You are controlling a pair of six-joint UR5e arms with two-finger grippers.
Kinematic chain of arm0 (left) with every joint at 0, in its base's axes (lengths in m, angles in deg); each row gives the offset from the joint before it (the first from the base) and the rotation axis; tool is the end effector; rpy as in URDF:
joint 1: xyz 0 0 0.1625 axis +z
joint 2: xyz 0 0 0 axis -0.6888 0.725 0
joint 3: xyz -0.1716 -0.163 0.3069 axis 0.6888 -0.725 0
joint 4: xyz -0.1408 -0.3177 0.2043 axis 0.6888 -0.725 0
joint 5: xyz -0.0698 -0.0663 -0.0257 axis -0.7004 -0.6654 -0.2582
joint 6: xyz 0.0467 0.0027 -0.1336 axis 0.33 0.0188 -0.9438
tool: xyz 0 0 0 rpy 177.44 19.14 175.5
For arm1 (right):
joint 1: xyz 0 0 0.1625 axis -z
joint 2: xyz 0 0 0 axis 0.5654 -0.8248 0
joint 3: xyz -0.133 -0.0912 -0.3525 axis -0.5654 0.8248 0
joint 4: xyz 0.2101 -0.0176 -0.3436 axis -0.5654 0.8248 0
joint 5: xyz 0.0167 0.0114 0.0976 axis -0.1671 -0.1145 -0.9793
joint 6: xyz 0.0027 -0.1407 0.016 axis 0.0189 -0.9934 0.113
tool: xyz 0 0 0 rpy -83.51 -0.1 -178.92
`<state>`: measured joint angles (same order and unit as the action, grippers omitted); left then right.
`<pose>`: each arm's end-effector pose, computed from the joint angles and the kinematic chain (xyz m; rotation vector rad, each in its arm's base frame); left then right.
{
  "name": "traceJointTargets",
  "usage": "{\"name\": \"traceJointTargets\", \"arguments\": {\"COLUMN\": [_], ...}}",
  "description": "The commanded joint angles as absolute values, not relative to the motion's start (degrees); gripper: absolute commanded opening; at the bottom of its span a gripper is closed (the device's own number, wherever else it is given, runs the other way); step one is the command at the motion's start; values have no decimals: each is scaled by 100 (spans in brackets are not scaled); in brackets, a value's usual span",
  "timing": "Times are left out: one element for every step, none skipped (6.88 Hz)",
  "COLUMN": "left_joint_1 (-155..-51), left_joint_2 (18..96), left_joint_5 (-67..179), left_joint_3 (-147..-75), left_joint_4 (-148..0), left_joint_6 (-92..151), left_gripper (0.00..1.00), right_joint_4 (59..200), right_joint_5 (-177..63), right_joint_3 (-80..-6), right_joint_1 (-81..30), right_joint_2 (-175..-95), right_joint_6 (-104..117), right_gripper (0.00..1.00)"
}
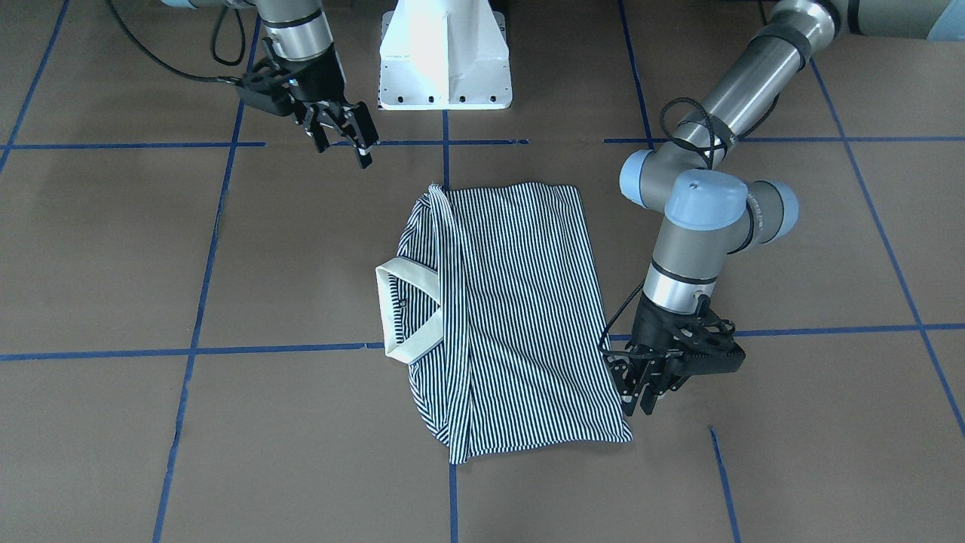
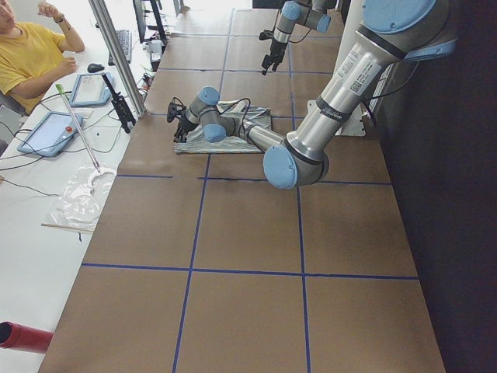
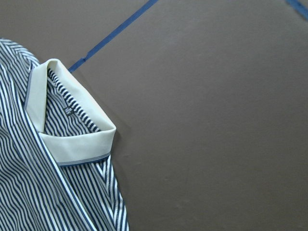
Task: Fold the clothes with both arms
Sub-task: 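Reach the right gripper toward the folded shirt edge near the collar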
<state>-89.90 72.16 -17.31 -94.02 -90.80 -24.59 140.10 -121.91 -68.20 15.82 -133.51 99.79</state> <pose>0.4308 -0.6273 0.3383 0.5410 0.9468 -0.3453 -0.4881 -0.3103 0.2361 0.0260 -0.9405 0.6314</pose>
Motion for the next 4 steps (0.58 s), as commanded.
{"name": "traceJointTargets", "arguments": {"left_joint_1": [-8959, -8941, -8898, -8845], "left_joint_2": [6832, 6823, 6832, 6823], "left_joint_5": [-1946, -1946, -1946, -1937], "left_joint_3": [-9906, -9889, -9863, -9836], "left_joint_4": [-9104, -9104, -9113, -9122], "left_joint_6": [-2505, -2627, -2646, -2637], "left_gripper": [36, 36, 36, 36], "right_joint_4": [14147, 14297, 14516, 14561], "right_joint_5": [-12502, -12539, -12539, -12539], "right_joint_3": [-5840, -5479, -5136, -4724], "right_joint_1": [1641, 1659, 1729, 1729], "right_joint_2": [-12512, -12118, -11818, -11502], "right_joint_6": [8395, 7996, 7400, 6724], "right_gripper": [100, 100, 100, 100]}}
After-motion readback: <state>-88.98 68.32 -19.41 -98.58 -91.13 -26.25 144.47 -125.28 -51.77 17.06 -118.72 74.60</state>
